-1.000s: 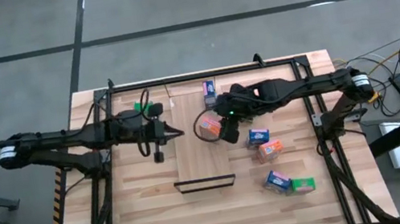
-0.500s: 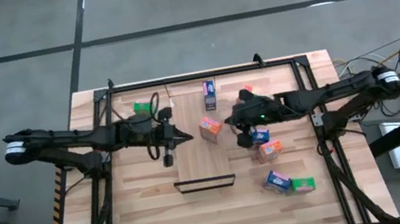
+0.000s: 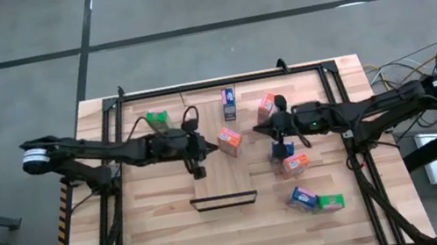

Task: Stack cereal on shelf
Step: Put the middle orange cereal box on the shelf

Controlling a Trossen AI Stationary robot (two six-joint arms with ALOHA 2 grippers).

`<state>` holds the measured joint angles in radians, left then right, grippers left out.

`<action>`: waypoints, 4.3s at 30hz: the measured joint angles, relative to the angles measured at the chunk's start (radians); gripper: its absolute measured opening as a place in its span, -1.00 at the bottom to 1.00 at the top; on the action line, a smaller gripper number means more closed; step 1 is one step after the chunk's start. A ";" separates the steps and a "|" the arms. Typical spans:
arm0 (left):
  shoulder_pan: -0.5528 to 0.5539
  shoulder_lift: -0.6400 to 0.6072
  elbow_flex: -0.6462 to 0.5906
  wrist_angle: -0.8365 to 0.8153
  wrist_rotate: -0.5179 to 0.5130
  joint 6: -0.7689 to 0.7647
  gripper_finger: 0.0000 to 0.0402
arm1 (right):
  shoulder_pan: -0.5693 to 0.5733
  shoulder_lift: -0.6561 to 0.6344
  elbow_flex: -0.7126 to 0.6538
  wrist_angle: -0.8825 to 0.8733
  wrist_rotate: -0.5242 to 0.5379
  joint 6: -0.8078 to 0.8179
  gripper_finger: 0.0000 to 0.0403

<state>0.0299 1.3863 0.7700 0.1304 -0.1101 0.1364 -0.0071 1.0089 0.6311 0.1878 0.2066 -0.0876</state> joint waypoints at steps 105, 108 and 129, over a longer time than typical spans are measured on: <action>0.115 0.262 0.000 0.254 -0.009 -0.018 -1.00 | -0.003 -0.005 -0.047 0.033 0.005 -0.002 -0.94; 0.115 0.262 0.000 0.233 0.014 -0.044 -1.00 | -0.003 -0.005 -0.047 0.033 0.005 -0.002 -0.94; 0.114 0.262 0.000 0.245 0.078 -0.081 -1.00 | -0.003 -0.005 -0.047 0.032 0.005 -0.001 -0.94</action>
<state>0.1440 1.6482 0.7704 0.3752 -0.0319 0.0555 -0.0097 1.0042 0.5842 0.2203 0.2111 -0.0891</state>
